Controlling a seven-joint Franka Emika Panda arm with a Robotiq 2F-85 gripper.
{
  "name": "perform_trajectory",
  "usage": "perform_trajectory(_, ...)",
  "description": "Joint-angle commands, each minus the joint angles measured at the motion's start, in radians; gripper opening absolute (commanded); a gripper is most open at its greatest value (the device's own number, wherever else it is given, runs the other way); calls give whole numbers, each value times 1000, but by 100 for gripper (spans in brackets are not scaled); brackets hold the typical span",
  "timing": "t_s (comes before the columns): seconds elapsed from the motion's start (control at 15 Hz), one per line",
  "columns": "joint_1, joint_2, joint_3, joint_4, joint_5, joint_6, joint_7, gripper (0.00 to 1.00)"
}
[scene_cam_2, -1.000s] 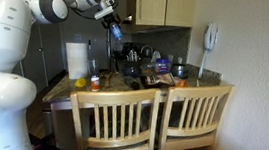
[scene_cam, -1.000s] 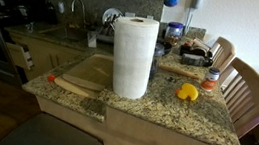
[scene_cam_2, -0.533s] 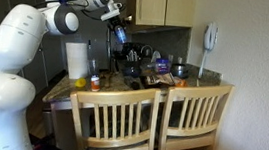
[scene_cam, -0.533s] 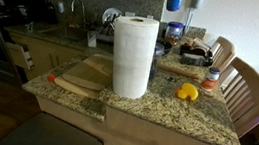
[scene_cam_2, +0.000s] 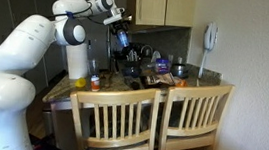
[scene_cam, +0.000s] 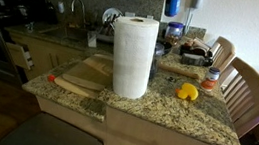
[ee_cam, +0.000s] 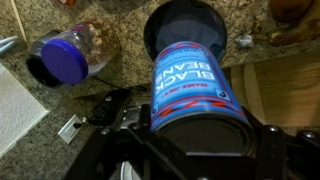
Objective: Pick the blue tin on the counter and put it in the bowl
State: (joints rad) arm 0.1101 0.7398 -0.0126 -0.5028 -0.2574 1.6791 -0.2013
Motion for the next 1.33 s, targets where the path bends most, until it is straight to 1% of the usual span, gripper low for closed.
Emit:
perform_trajectory(0.0, 9, 106, -47, 141, -10, 34, -1, 57)
perform_trajectory(0.2, -4, 169, -56, 171, 12, 38, -2, 57)
perform_trajectory(0.27, -10, 117, -45, 55, 4, 88, 8, 57)
perform_trajectory(0.53, -15, 148, -45, 52, 4, 107, 6, 57)
perform_trajectory(0.6, -13, 213, -57, 164, 19, 59, -8, 57)
perform_trajectory(0.67, -14, 152, -46, 53, 4, 106, 4, 57)
perform_trajectory(0.8, -15, 152, -42, 50, 8, 101, -6, 57)
perform_trajectory(0.93, -42, 141, 20, 39, 82, 83, -62, 57)
perform_trajectory(1.0, -42, 145, 20, 41, 92, 83, -57, 57)
perform_trajectory(1.13, -32, 155, -4, 48, 70, 96, -26, 57)
perform_trajectory(1.27, -33, 155, -5, 41, 69, 83, -30, 57)
